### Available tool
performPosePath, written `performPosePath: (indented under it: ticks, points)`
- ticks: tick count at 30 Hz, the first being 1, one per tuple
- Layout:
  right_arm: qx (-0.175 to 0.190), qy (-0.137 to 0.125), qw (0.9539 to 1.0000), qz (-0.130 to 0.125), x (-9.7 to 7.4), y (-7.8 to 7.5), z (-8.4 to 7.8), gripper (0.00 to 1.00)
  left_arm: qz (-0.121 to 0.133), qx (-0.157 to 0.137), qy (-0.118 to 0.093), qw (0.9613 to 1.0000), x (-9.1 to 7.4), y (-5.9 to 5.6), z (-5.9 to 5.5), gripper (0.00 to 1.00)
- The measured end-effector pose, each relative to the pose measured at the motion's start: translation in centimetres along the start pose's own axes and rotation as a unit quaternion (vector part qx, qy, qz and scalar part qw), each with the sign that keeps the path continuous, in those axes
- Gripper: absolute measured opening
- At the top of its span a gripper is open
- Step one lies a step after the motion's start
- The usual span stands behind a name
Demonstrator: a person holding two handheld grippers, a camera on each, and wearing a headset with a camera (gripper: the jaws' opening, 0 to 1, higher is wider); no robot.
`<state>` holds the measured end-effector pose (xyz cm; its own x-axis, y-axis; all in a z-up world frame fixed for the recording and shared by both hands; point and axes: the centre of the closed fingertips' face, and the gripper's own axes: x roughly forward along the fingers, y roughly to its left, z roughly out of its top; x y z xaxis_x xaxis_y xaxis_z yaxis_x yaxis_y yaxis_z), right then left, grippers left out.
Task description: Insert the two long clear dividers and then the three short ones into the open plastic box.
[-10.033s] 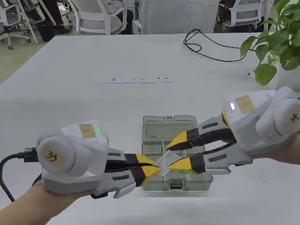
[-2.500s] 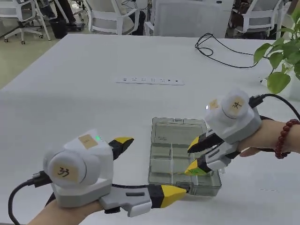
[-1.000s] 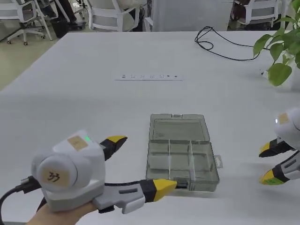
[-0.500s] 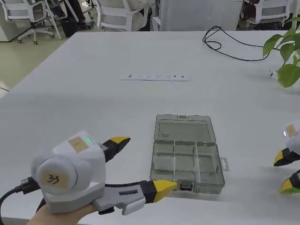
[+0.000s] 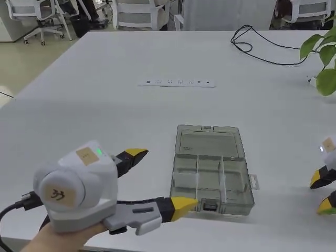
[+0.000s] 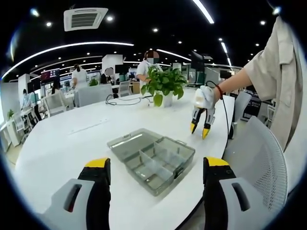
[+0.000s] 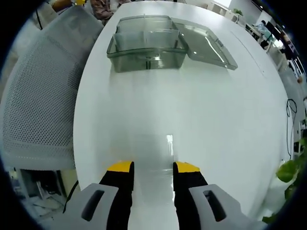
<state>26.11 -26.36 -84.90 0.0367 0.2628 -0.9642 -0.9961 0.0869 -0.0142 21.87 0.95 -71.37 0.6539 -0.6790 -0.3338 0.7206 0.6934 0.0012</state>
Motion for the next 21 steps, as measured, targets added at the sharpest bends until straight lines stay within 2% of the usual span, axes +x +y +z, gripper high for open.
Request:
performPosePath:
  ticks: [8, 12, 18, 21]
  points:
    - [0.012, -0.008, 0.9999, -0.005, 0.0, 0.0, 0.0, 0.32, -0.003, 0.002, 0.000, 1.0000, 0.0, 0.0, 0.1, 0.79]
    - [0.014, -0.014, 0.9996, -0.019, -0.1, 0.1, 0.1, 0.32, -0.006, 0.002, -0.002, 1.0000, -0.1, -0.1, 0.3, 0.78]
    - [0.003, -0.038, 0.9970, -0.067, -0.7, -0.7, 1.4, 0.32, -0.012, -0.013, -0.006, 0.9998, -0.2, -0.3, 0.4, 0.75]
    - [-0.010, -0.051, 0.9941, -0.095, -1.4, -1.3, 2.6, 0.32, -0.014, -0.033, -0.012, 0.9993, -0.2, -0.2, 0.5, 0.72]
